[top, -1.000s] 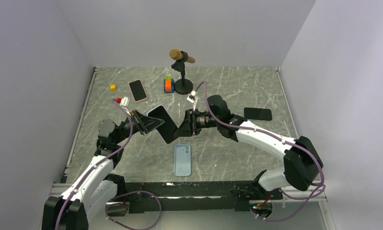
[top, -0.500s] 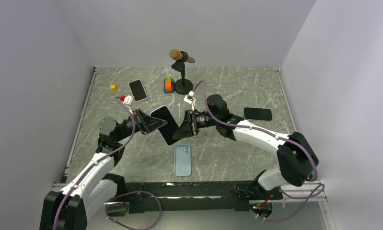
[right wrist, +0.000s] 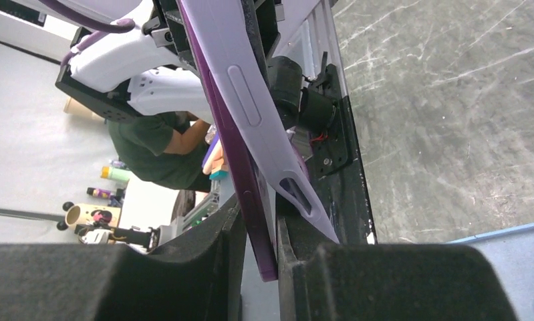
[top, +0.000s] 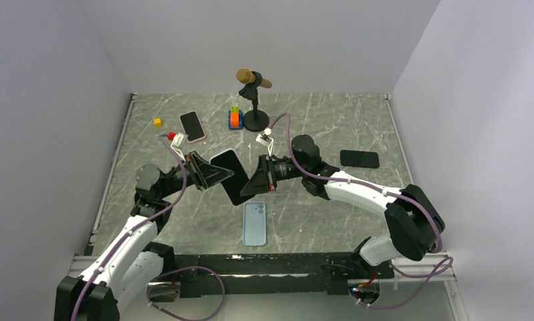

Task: Take the phone out of the phone case
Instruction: Remove the phone case from the phone.

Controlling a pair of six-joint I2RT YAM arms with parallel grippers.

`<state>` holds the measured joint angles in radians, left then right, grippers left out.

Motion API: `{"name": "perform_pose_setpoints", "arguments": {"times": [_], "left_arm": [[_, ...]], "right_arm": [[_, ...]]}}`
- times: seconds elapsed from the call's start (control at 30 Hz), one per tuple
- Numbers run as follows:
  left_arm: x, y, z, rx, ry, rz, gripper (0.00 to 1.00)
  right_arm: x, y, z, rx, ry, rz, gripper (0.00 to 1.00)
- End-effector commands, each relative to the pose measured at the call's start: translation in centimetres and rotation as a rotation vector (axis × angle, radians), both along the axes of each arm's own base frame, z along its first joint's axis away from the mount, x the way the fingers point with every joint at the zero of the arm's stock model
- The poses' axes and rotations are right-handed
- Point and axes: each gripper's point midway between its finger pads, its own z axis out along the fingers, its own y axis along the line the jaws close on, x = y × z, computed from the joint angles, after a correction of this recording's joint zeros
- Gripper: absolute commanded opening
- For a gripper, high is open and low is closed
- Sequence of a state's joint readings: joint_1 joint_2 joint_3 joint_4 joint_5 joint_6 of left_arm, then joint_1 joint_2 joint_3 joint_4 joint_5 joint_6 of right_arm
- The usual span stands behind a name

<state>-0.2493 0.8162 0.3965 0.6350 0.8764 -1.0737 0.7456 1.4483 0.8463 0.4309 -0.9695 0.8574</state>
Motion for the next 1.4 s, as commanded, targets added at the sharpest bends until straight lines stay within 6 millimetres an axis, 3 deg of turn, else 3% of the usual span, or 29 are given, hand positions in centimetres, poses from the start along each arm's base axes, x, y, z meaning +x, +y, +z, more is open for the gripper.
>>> {"name": "perform_pose_setpoints", "arguments": {"times": [0.0,0.23,0.37,0.43,0.53,0.67,0.87,1.03,1.23,1.37], "left_arm": [[-2.3,-0.9,1.7,0.013,-0.114,-0.112,0.00],[-2.4,-1.1,1.7,0.004,-0.106,-0.125,0.00],[-2.0,-1.1,1.4,0.020,-0.093,-0.107,0.00],[-1.6,-1.0,1.1,0.031,-0.081,-0.079,0.15],[-1.5,-0.6,1.2,0.015,-0.101,-0.036,0.46],[-1.9,-0.1,1.7,-0.029,-0.170,0.005,0.66],[-2.4,0.3,0.8,-0.018,-0.229,0.029,0.72],[-2.1,0.2,0.1,-0.001,-0.224,0.037,0.73],[-2.6,-0.1,1.3,-0.050,-0.245,-0.011,0.74],[-2.3,-0.5,0.7,-0.044,-0.212,-0.020,0.73]], "right_arm": [[0.9,0.7,4.0,0.134,-0.073,-0.071,0.25],[0.9,1.0,4.3,0.154,-0.056,-0.056,0.23],[1.0,1.1,4.1,0.169,-0.027,-0.054,0.00],[1.0,0.8,4.3,0.187,-0.007,-0.053,0.00],[0.8,0.1,5.2,0.239,0.041,-0.038,0.00],[0.8,-1.5,6.6,0.320,0.111,-0.018,0.00],[1.0,-3.6,8.0,0.384,0.147,-0.010,0.00],[0.9,-3.6,8.8,0.388,0.134,-0.003,0.00],[1.2,-3.3,8.6,0.377,0.131,-0.007,0.00],[1.0,-3.1,8.8,0.389,0.135,0.004,0.00]]}}
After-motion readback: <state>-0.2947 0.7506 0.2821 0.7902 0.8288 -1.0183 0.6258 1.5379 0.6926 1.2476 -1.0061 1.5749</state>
